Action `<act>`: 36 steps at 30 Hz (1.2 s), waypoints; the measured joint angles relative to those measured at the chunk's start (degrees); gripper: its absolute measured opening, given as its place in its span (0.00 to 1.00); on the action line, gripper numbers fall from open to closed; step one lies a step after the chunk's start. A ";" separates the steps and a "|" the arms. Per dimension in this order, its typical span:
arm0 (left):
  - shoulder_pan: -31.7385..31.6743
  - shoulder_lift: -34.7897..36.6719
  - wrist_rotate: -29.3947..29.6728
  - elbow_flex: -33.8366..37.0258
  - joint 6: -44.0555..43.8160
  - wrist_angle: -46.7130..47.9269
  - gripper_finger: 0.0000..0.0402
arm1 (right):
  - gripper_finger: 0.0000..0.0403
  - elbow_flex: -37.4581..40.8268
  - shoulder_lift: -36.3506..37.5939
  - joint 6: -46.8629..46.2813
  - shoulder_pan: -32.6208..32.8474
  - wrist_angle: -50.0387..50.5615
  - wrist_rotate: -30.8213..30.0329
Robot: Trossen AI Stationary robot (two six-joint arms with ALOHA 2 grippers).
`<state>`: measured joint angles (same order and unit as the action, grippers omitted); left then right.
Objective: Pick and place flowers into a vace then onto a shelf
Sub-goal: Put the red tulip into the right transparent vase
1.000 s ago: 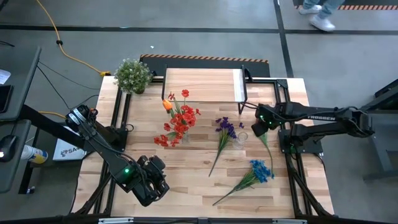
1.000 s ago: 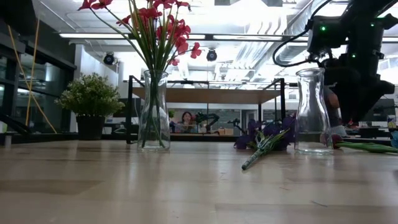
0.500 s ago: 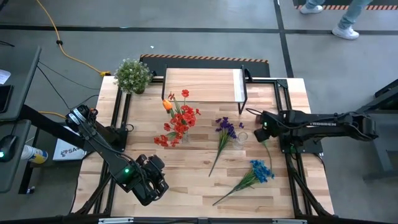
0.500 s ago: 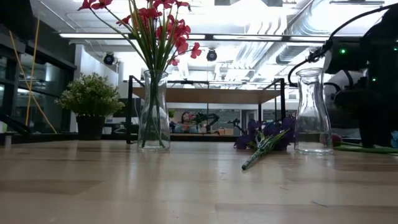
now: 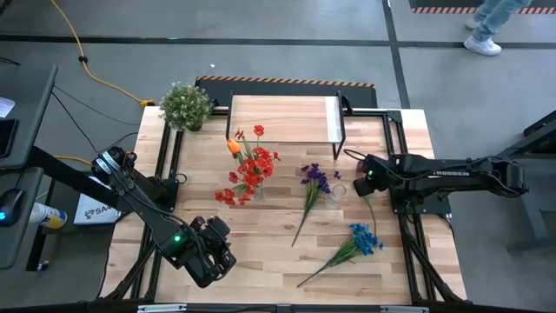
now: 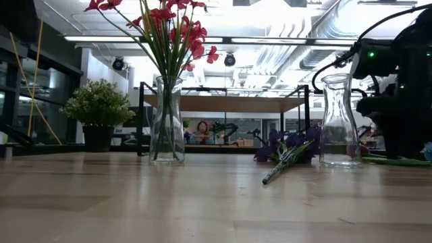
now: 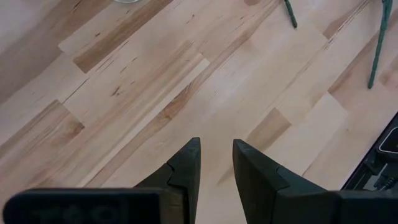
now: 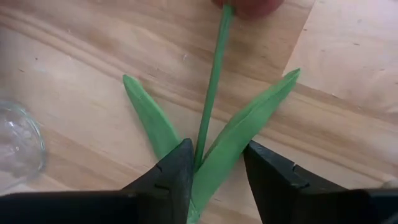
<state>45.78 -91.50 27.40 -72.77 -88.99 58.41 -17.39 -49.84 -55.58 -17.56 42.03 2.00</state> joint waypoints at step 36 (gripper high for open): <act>0.00 0.00 0.03 0.00 0.20 -1.23 0.32 | 0.01 0.04 0.09 -1.59 -0.02 0.10 4.59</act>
<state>45.78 -91.50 27.43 -72.77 -88.79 57.19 -17.34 -49.76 -57.17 -17.58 42.12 6.59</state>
